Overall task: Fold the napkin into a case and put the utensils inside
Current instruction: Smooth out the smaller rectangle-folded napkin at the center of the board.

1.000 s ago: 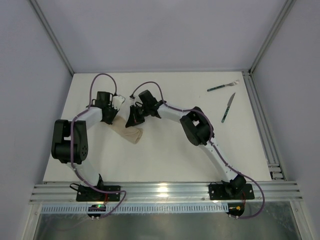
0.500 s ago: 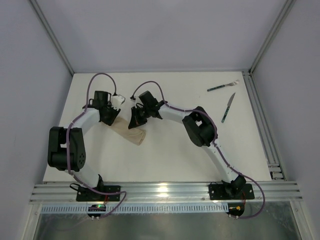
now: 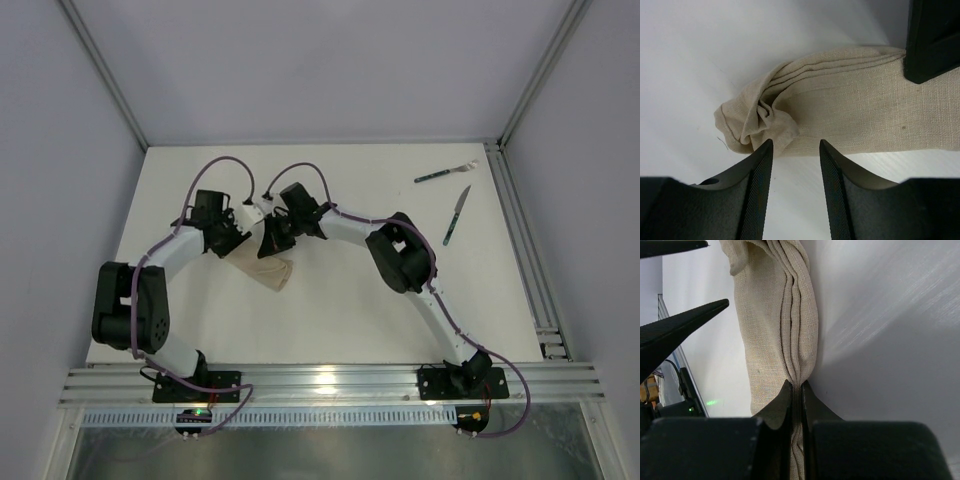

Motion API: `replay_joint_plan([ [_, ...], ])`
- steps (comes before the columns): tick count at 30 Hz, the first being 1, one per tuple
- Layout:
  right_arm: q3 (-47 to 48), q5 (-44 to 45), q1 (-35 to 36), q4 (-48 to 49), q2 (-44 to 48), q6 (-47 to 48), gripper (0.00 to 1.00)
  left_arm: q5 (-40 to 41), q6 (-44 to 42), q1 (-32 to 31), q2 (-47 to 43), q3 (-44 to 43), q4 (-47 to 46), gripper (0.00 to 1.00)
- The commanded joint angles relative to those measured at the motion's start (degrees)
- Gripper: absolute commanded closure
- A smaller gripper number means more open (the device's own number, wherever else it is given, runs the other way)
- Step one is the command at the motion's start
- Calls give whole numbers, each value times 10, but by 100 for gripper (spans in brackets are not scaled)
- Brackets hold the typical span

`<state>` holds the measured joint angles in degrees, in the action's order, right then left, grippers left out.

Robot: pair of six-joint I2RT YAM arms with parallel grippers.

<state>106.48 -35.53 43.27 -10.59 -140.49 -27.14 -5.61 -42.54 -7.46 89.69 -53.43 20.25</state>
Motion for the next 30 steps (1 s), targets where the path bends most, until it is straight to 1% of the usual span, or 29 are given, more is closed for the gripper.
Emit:
replay_joint_plan([
  [1, -14, 9, -1, -10, 25, 5, 96, 2, -60, -4, -9, -7, -45, 55],
  [3, -17, 7, -1, -7, 25, 2, 96, 26, -69, -4, 16, -17, -46, 55],
  [6, -21, 3, -1, 0, 27, -1, 96, 36, -89, -5, 35, -24, -49, 55],
  [12, -25, -2, -1, 10, 25, -5, 96, 50, -109, -11, 24, 0, -86, 53],
  [13, -25, -4, -1, 13, 24, -6, 96, 69, -111, -11, 28, 0, -92, 53],
  [16, -28, -7, -1, 14, 23, -7, 96, 64, -108, -12, 22, 2, -107, 52],
  [21, -30, -8, -2, 16, 25, -7, 96, 62, -120, -15, 15, -3, -100, 51],
  [23, -33, -9, -1, 19, 24, -9, 96, 77, -130, -15, 35, -8, -98, 50],
  [26, -34, -10, -2, 22, 26, -9, 96, 74, -140, -16, 60, -21, -90, 50],
  [30, -35, -16, -1, 24, 25, -9, 96, 84, -136, -16, 72, -26, -119, 50],
])
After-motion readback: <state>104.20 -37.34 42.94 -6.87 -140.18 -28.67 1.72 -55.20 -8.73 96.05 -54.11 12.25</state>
